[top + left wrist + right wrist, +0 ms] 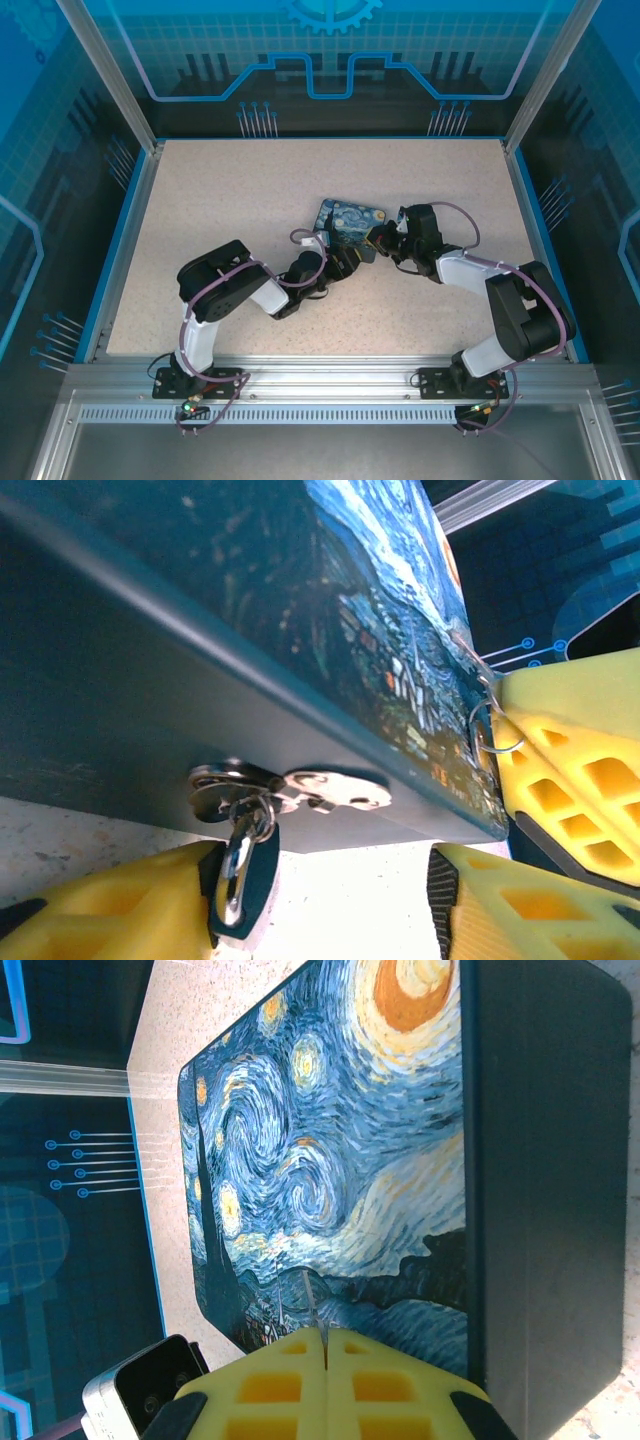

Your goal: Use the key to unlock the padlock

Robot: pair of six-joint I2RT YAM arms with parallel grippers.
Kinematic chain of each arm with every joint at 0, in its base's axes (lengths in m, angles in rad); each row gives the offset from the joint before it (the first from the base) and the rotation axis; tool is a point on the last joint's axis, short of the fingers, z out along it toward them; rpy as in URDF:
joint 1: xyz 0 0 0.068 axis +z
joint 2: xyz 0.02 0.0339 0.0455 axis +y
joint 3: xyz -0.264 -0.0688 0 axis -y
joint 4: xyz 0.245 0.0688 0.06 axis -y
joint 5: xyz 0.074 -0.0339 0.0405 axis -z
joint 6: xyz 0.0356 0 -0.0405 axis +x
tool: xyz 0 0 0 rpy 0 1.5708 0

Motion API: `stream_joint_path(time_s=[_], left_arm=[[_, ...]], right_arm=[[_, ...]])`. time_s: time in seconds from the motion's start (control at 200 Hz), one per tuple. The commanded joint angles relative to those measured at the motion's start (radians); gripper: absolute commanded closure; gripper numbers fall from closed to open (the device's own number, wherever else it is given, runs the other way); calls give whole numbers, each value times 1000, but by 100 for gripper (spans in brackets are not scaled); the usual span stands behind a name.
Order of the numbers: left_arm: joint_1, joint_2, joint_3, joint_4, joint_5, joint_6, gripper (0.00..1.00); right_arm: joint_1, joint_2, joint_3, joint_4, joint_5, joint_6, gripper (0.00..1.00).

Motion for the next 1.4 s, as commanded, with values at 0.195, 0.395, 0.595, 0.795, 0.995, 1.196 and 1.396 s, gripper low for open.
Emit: stream_joint_path(time_s=[0.195,0.395,0.595,0.795,0.995,1.196,1.396], left_arm=[[-5,28,-16,-128,-68,-10,52],[-4,45,-17,-127,-71,-13,57],[-5,59,-15,-138,-72,-12,61],[-4,65,-17,-153,-77,-10,66],[-5,68,-15,-171,-82,-5,71],[-4,63,-7,-213,-90,14,76],[-3,51,9,-283,-105,40,81]], right_arm=[[-13,-7,7,-50,-1,-10,100],[-13,-5,7,-51,-1,-10,100],[-13,-2,9,-51,0,-9,100],[-13,1,10,-50,-2,-8,100],[-14,4,10,-49,-5,-9,100],[-15,4,12,-48,-5,-7,100],[-16,6,13,-42,-9,-5,100]])
